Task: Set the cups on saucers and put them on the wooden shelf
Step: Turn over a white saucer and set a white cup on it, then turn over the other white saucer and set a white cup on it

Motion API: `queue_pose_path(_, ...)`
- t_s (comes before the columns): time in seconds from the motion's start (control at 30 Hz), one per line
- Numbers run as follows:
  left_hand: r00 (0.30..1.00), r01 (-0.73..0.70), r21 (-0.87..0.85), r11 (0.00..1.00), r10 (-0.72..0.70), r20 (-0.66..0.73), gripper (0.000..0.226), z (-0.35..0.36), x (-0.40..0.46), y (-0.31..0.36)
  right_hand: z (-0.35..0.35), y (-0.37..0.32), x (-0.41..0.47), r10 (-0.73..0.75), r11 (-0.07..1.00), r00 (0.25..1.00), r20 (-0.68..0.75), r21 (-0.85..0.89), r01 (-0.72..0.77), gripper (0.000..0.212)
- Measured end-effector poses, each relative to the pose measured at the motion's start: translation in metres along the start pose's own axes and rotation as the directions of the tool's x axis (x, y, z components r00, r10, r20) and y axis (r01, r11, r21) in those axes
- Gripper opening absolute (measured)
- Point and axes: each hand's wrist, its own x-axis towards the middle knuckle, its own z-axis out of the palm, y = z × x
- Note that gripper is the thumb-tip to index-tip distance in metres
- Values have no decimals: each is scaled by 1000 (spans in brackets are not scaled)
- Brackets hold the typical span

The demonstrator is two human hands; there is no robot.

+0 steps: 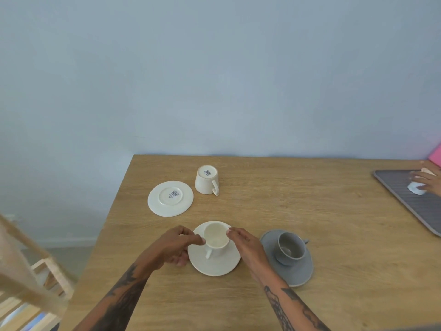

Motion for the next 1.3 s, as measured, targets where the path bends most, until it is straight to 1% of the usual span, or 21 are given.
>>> queue_pose_path(0.13,1000,25,105,994,-27,9,54,-17,4,3,5,-9,6,38,999,999,15,-34,-38,18)
queue_pose_path(0.17,1000,19,115,993,-17,-14,53,-23,7,2,4,-12,8,54,998,999,2,-43,-54,21)
queue_pose_path(0.23,989,-6,135,991,26,-147,42,-37,16,-3,3,-20,14,59,997,997,-42,-41,-61,20)
queue_pose_path(0.27,968,-27,162,986,67,-243,34,-45,21,-6,4,-26,19,41,998,997,-71,-47,-45,16)
queue_pose_path(0.33,885,-48,278,959,170,-433,28,-61,32,-11,6,-40,32,-21,995,992,-125,-98,8,12)
queue_pose_path(0.37,833,-30,376,926,231,-503,34,-68,39,-13,8,-47,41,-52,990,990,-129,-139,34,11)
queue_pose_path(0.4,794,-1,492,870,300,-528,44,-75,44,-13,11,-53,51,-72,982,991,-114,-183,50,12)
queue_pose_path(0.43,776,21,616,787,375,-507,54,-80,50,-14,15,-57,61,-82,970,993,-88,-234,60,17)
queue_pose_path(0.5,799,18,812,583,480,-362,71,-85,61,-12,23,-62,80,-82,935,996,-45,-348,61,37)
queue_pose_path(0.53,825,-6,857,516,486,-287,78,-85,68,-10,26,-64,90,-75,916,997,-32,-397,56,45)
queue_pose_path(0.57,855,-22,876,482,463,-234,85,-83,74,-8,30,-66,98,-70,900,997,-22,-432,54,51)
queue_pose_path(0.63,892,-26,892,452,413,-184,94,-77,86,-4,38,-71,115,-79,866,997,-1,-495,68,56)
queue_pose_path(0.7,887,-14,899,438,421,-191,94,-73,93,1,48,-76,130,-102,842,995,14,-532,94,52)
queue_pose_path(0.8,861,-28,921,388,478,-175,77,-73,97,10,58,-80,148,-103,843,995,9,-530,92,44)
queue_pose_path(0.87,861,-68,925,374,491,-135,61,-72,99,13,60,-79,156,-109,840,994,0,-534,92,32)
queue_pose_path(0.93,863,-95,923,372,494,-110,56,-71,99,16,60,-79,161,-122,845,993,-5,-525,101,21)
queue_pose_path(1.0,866,-84,936,342,489,-101,57,-68,100,18,59,-79,162,-99,885,995,13,-456,94,15)
queue_pose_path(1.03,866,-65,952,299,490,-95,58,-66,100,20,58,-79,161,-57,925,998,32,-374,65,12)
queue_pose_path(1.1,864,-23,985,171,498,-67,61,-59,103,22,55,-78,159,44,982,994,98,-185,-26,12)
queue_pose_path(1.2,868,-13,1000,-8,497,15,53,-51,103,26,47,-74,158,114,993,977,178,-26,-111,12)
queue_pose_path(1.3,866,-43,996,-80,494,77,40,-48,101,30,41,-69,157,140,987,973,184,53,-152,10)
